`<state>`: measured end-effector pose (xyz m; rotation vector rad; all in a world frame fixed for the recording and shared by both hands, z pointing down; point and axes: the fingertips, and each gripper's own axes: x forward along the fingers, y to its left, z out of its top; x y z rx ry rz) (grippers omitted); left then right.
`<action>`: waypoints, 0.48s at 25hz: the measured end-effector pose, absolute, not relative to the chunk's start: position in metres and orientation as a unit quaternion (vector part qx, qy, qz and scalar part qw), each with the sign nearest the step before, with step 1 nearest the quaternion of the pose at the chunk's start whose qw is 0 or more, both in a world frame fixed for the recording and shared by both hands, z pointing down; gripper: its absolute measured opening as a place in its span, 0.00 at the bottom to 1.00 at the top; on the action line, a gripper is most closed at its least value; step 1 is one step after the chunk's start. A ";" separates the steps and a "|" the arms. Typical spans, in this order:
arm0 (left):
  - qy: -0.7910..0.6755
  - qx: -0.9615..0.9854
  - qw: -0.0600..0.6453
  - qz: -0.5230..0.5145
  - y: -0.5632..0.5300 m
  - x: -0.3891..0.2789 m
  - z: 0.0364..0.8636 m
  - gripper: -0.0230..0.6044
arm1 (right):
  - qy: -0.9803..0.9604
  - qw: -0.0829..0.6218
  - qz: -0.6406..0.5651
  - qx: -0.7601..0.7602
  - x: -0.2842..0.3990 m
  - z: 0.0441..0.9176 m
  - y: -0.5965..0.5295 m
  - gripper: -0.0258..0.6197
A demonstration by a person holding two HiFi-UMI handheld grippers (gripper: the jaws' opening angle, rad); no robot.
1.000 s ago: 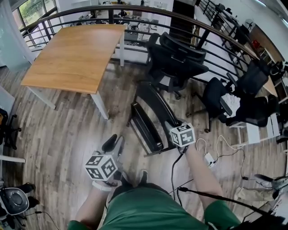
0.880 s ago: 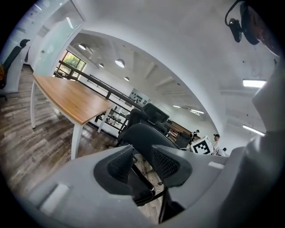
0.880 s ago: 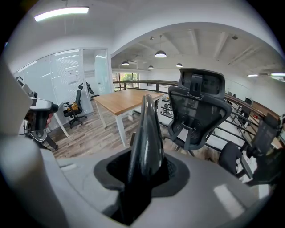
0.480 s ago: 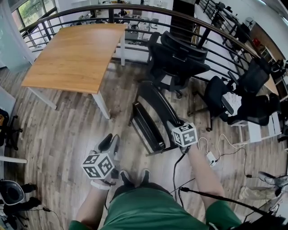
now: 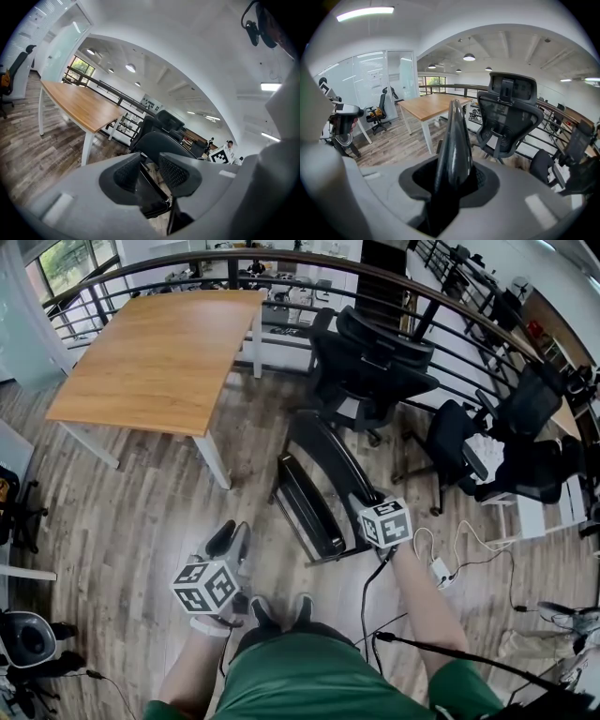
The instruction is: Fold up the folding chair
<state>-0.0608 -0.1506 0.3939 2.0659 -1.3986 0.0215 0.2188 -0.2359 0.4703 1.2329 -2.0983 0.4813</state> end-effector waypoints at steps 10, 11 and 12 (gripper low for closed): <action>-0.531 0.781 0.330 0.012 -0.156 -0.067 0.404 0.24 | -0.800 0.324 0.185 0.470 0.215 0.473 -0.241 0.22; -0.531 0.780 0.331 0.011 -0.155 -0.068 0.404 0.24 | -0.800 0.324 0.185 0.470 0.214 0.473 -0.240 0.22; -0.531 0.779 0.333 0.010 -0.155 -0.070 0.404 0.24 | -0.800 0.324 0.185 0.469 0.212 0.473 -0.240 0.22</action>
